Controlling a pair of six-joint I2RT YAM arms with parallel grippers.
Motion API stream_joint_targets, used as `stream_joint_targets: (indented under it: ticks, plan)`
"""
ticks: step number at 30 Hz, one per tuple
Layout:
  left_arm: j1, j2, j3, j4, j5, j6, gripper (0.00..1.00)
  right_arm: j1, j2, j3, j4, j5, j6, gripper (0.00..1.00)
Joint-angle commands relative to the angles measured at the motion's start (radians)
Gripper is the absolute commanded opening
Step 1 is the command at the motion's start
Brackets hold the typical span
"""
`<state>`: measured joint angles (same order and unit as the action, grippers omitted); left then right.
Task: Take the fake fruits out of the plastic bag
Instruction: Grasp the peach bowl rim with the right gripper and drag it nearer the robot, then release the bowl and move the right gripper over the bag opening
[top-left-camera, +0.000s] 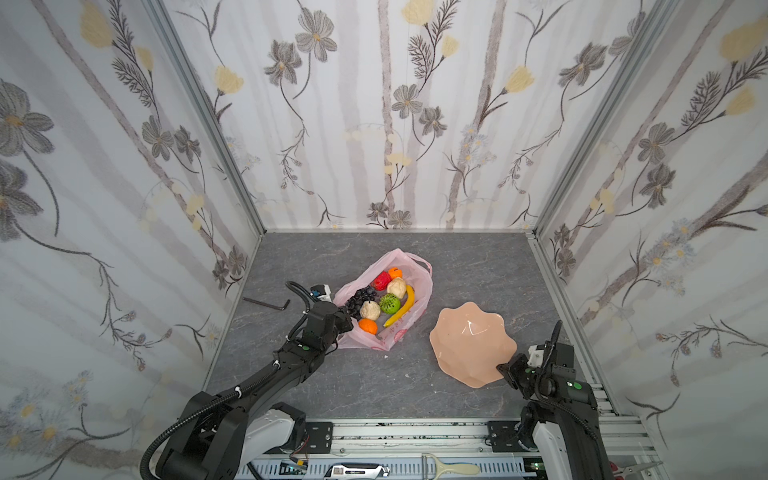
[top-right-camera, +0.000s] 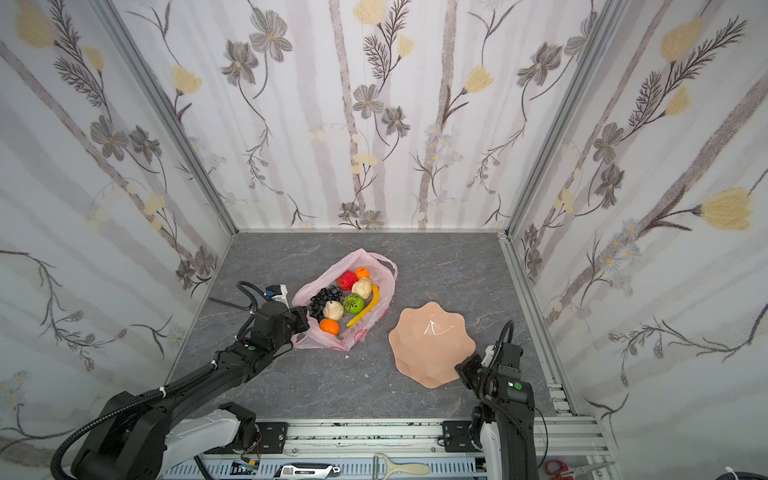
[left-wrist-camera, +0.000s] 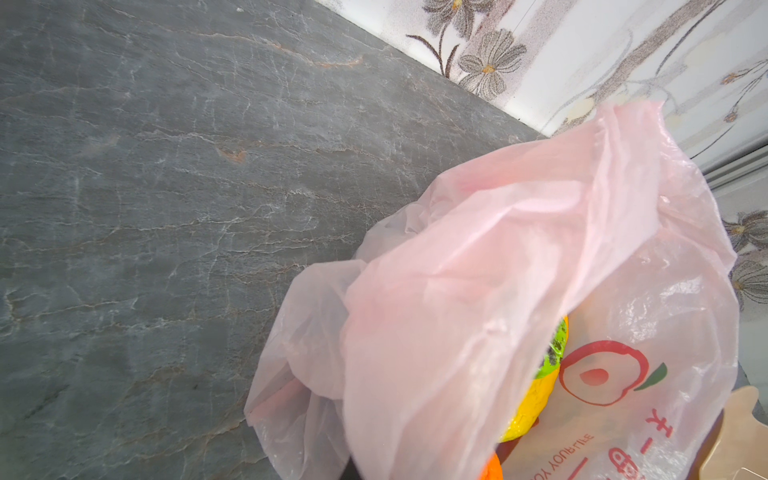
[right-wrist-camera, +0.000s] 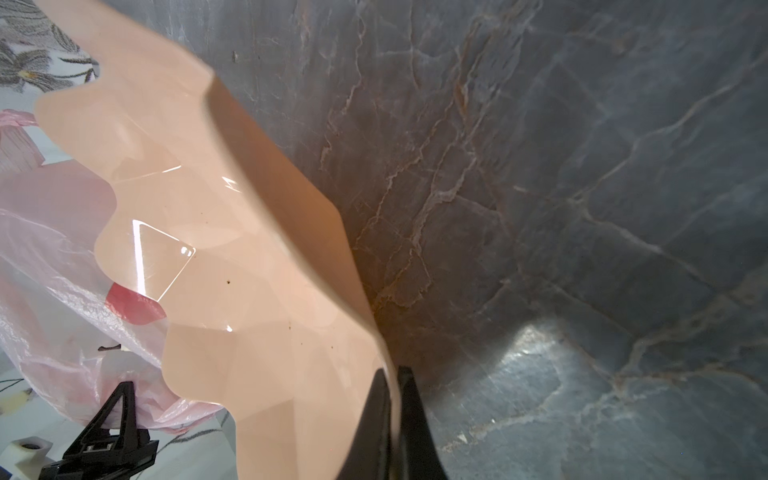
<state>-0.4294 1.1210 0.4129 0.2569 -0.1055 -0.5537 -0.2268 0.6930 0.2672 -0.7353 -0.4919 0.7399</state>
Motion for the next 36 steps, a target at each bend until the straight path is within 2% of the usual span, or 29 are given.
stream_joint_targets:
  ticks: [1, 5, 7, 9, 15, 17, 22, 24, 29, 36]
  plan:
    - [0.001, 0.006, 0.001, 0.038, -0.023, 0.003, 0.09, 0.009, 0.000, -0.005, -0.088, 0.090, -0.044, 0.00]
    - [0.000, 0.016, 0.004, 0.038, -0.023, 0.002, 0.09, 0.020, 0.009, 0.024, -0.105, 0.125, -0.061, 0.00]
    - [0.000, 0.016, 0.004, 0.038, -0.025, 0.002, 0.10, 0.023, 0.017, 0.050, -0.111, 0.147, -0.071, 0.04]
    - [-0.001, 0.015, 0.004, 0.038, -0.028, 0.004, 0.10, 0.023, 0.020, 0.081, -0.122, 0.179, -0.082, 0.16]
    - [0.000, 0.014, 0.004, 0.039, -0.034, 0.005, 0.12, 0.024, 0.019, 0.145, -0.110, 0.220, -0.079, 0.68]
    - [0.000, 0.018, 0.004, 0.039, -0.034, 0.006, 0.12, 0.024, 0.018, 0.184, -0.111, 0.255, -0.077, 0.81]
    - [0.000, 0.024, 0.011, 0.039, -0.027, 0.007, 0.12, 0.041, 0.022, 0.321, -0.034, 0.305, -0.077, 0.88]
    - [0.000, 0.022, 0.011, 0.039, -0.024, 0.008, 0.12, 0.115, 0.061, 0.375, 0.057, 0.330, -0.100, 0.90]
    - [0.000, 0.007, 0.007, 0.040, -0.026, 0.009, 0.11, 0.356, 0.336, 0.595, 0.113, 0.575, -0.182, 0.96]
    - [0.000, 0.006, 0.004, 0.041, -0.035, 0.016, 0.11, 0.551, 0.744, 0.806, 0.177, 0.707, -0.300, 0.96]
